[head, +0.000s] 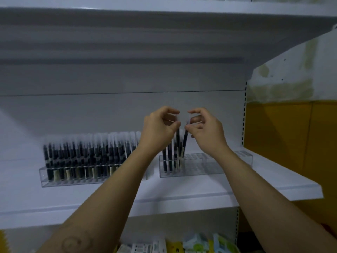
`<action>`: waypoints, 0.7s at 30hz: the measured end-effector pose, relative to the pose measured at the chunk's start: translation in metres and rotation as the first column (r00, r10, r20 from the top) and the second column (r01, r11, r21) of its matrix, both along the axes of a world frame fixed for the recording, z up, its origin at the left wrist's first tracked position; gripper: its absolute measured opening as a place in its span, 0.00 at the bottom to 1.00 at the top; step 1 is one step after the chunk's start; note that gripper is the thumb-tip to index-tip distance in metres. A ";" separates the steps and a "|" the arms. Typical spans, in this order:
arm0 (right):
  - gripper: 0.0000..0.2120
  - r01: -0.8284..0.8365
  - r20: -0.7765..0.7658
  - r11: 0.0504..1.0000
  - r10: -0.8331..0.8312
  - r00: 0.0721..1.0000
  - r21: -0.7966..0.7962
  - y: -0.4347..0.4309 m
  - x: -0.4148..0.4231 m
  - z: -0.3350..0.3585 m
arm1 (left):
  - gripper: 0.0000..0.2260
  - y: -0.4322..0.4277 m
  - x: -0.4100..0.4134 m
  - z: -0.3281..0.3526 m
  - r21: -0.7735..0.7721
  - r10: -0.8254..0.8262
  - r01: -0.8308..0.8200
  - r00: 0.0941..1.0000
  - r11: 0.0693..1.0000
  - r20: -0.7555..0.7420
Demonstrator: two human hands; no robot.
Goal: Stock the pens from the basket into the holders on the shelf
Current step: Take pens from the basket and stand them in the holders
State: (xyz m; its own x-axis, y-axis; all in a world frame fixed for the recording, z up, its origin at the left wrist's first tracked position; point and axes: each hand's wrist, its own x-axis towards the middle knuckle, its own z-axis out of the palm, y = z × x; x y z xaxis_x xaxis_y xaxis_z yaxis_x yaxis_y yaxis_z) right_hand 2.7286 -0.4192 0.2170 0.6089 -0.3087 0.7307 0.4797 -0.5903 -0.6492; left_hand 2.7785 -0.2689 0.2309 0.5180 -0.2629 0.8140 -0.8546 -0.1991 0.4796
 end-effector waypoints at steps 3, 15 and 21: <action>0.16 0.003 0.007 1.000 -0.003 1.000 -0.003 -0.002 0.012 0.000 | 0.09 -0.005 0.013 0.001 0.014 0.012 -0.012 1.000 1.000 0.010; 0.16 -0.022 -0.110 0.996 0.012 0.994 -0.086 -0.009 0.035 -0.024 | 0.07 -0.010 0.037 -0.017 0.264 0.125 -0.138 0.990 0.955 0.062; 0.27 -0.003 -0.283 0.973 -0.065 0.957 -0.232 -0.013 0.031 -0.040 | 0.07 -0.013 0.044 -0.021 0.225 0.172 -0.171 0.985 0.959 0.017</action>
